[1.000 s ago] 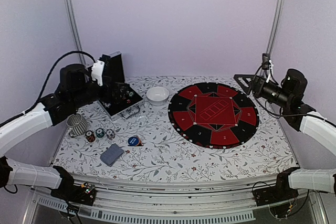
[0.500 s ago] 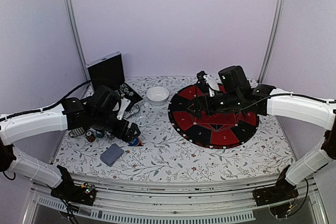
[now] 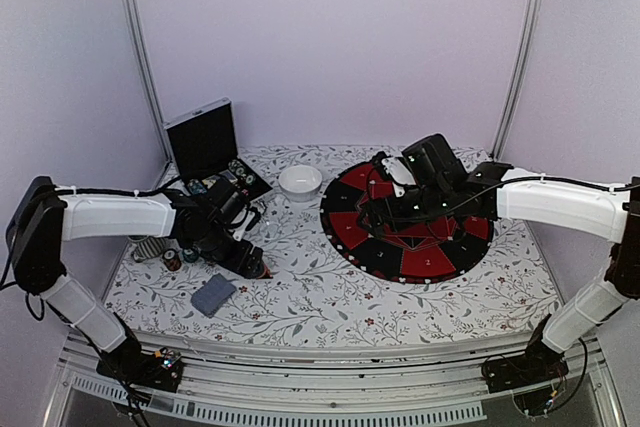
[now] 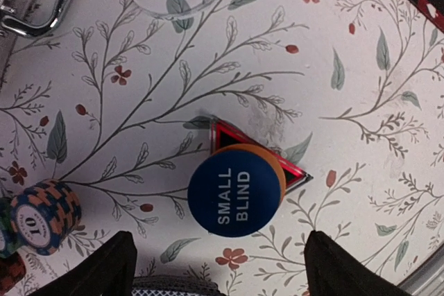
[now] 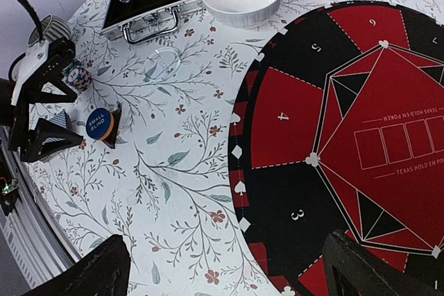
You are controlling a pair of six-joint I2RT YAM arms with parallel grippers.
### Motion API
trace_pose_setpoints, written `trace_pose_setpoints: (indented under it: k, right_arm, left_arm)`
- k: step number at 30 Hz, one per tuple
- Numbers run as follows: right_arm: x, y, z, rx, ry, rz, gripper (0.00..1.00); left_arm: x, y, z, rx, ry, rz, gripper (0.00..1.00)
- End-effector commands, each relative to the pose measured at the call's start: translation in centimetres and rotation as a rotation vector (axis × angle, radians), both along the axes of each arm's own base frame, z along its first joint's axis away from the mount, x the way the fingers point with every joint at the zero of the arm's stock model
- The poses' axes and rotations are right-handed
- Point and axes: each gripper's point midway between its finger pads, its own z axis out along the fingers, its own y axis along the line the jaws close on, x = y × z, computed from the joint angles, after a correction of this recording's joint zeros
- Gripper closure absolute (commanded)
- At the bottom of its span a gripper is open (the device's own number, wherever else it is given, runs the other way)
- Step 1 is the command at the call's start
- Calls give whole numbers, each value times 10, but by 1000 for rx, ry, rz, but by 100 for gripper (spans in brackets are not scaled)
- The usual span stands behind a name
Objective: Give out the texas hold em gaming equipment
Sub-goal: Pick up the dealer button from the center of the board.
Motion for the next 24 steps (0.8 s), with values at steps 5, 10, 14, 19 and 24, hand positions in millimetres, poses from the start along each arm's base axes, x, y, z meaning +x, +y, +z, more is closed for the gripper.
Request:
trace_pose_setpoints:
  k: [5,10,14,19,24]
  right_arm:
    - [4,-2,-19,-52,22,-20,1]
    - [4,0,-27,-64,42,-14,1]
    - [3,-1,-29,-68,51,-16,1]
    - [2,-3,-34,-76,61,-20,1]
    - [1,-3,-38,-84,66,-17,1]
  left_arm:
    - [14,-18,-6,-67,8,-45,11]
    - [20,-20,-12,-47,15,-51,13]
    - [27,-20,-1,-58,-19,-35,14]
    - [31,-10,9,-79,-19,-6,14]
    - [45,15,24,-75,-71,76,15]
